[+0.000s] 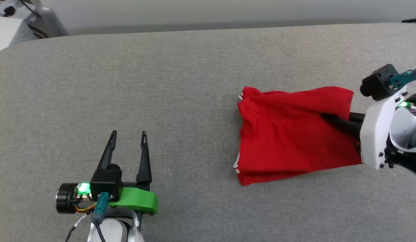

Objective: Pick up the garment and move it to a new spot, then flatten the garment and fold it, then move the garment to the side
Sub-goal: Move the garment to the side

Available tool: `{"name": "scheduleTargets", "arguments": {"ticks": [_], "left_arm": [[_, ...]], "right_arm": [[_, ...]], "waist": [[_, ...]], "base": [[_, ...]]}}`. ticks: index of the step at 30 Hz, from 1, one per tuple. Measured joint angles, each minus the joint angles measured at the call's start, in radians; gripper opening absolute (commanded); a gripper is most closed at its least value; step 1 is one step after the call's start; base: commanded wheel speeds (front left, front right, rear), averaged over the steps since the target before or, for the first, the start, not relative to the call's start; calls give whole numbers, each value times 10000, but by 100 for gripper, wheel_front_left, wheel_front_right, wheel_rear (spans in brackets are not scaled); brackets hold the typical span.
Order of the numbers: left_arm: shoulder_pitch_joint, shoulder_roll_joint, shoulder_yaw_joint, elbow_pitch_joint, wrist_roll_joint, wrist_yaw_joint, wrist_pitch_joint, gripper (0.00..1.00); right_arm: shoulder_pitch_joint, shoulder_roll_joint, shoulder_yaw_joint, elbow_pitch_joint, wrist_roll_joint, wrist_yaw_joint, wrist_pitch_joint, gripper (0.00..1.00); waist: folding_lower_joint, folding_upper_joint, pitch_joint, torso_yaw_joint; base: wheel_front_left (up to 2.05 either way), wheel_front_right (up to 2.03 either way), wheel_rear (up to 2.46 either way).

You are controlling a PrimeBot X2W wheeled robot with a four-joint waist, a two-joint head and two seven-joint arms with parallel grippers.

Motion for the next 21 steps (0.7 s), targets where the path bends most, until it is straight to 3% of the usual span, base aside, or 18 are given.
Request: {"name": "scheduleTargets", "arguments": {"ticks": [9, 21], "left_arm": [[-565, 249, 169, -548, 146, 8, 0, 100], [-1372, 619, 180, -1427, 328, 27, -2, 100]], "right_arm": [[-717, -976, -339, 1379, -109, 0, -203, 0], [-1898, -2474, -940, 4993, -1070, 2, -819, 0]], "waist": [[0, 0, 957, -745], [1, 1, 2772, -1034]], "base": [[0, 0, 0], [0, 0, 0]]}}
